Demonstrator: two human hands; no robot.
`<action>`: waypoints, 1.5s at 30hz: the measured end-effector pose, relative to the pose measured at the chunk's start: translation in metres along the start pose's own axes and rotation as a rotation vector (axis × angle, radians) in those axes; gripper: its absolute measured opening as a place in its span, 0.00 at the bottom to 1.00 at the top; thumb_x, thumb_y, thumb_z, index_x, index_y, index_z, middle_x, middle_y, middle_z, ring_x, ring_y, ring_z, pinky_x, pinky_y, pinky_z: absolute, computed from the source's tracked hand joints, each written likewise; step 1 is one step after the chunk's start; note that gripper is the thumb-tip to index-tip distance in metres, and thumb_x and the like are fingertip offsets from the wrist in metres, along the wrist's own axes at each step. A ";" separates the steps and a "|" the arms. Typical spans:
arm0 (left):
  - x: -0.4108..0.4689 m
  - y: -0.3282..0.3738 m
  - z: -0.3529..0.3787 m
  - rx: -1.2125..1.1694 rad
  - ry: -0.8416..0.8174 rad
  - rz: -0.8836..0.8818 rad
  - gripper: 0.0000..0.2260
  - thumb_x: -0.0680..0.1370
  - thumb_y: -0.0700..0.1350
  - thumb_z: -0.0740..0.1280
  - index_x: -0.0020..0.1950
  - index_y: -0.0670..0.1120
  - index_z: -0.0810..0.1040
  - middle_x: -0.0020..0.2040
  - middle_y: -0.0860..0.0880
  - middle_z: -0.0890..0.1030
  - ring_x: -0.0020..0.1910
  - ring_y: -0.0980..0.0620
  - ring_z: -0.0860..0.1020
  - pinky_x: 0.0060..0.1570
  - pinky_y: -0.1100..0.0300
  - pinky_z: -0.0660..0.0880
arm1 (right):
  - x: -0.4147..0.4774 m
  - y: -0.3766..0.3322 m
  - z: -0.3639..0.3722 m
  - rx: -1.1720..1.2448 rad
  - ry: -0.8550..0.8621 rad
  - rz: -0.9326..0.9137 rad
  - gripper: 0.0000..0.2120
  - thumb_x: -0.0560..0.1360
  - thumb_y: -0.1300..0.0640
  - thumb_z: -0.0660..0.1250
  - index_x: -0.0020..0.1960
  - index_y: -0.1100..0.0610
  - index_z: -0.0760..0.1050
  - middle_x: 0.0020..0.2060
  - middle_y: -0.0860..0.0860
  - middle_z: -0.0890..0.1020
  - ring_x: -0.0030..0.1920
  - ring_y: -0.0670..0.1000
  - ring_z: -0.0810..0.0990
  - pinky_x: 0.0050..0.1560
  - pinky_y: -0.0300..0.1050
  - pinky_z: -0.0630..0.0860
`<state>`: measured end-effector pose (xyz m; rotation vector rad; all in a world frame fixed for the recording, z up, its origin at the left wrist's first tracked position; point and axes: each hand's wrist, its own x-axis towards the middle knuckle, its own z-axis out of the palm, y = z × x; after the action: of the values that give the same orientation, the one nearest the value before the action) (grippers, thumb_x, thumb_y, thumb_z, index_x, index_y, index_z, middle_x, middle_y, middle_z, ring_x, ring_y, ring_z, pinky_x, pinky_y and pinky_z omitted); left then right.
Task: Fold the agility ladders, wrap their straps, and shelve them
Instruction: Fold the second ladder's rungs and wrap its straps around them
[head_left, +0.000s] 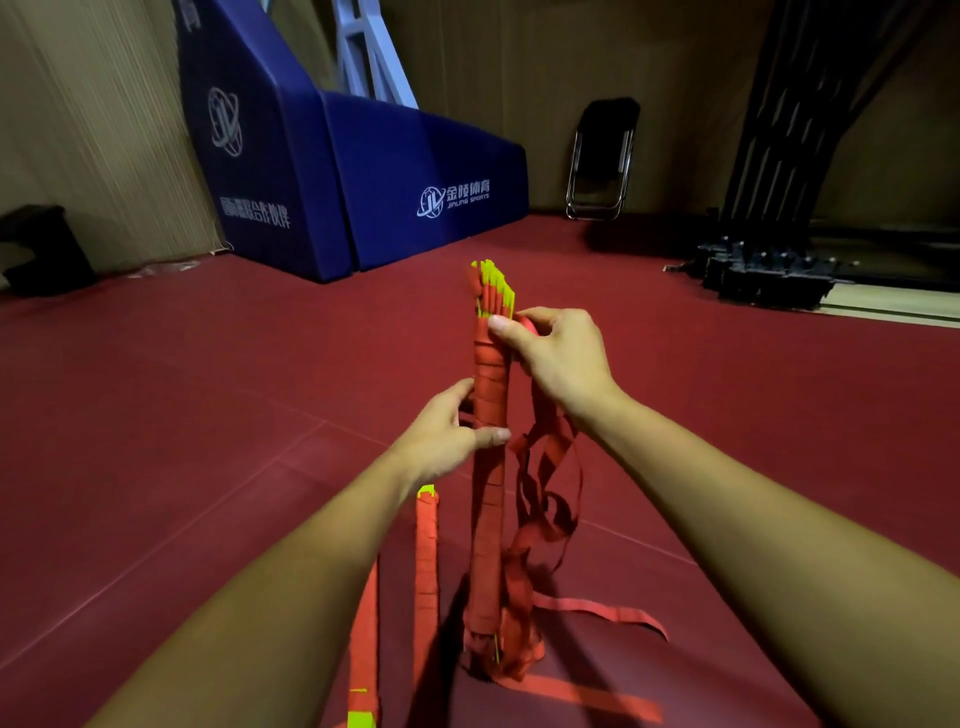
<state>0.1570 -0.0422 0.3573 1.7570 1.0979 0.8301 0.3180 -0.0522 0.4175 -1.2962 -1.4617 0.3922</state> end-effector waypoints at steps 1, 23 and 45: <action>-0.001 0.000 0.000 0.013 0.015 0.010 0.24 0.72 0.38 0.77 0.66 0.45 0.75 0.57 0.43 0.83 0.52 0.53 0.80 0.58 0.57 0.79 | 0.001 0.000 -0.003 -0.030 -0.001 0.012 0.22 0.74 0.42 0.70 0.34 0.60 0.76 0.25 0.48 0.76 0.28 0.46 0.70 0.33 0.44 0.66; 0.006 0.009 0.010 0.445 0.285 -0.005 0.31 0.67 0.57 0.78 0.66 0.51 0.72 0.54 0.47 0.75 0.56 0.42 0.77 0.54 0.50 0.74 | -0.002 0.012 0.011 -0.204 -0.051 0.016 0.23 0.73 0.37 0.69 0.34 0.57 0.75 0.26 0.50 0.73 0.33 0.55 0.72 0.35 0.50 0.69; 0.019 0.016 -0.002 -0.194 0.266 0.000 0.29 0.74 0.31 0.69 0.67 0.58 0.70 0.47 0.50 0.82 0.45 0.51 0.80 0.43 0.55 0.77 | -0.004 0.057 -0.006 -0.369 -0.487 0.235 0.07 0.73 0.50 0.72 0.41 0.53 0.82 0.39 0.52 0.84 0.38 0.49 0.79 0.37 0.42 0.73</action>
<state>0.1675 -0.0275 0.3745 1.5157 1.1454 1.1556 0.3502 -0.0381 0.3719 -1.7628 -1.8524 0.6493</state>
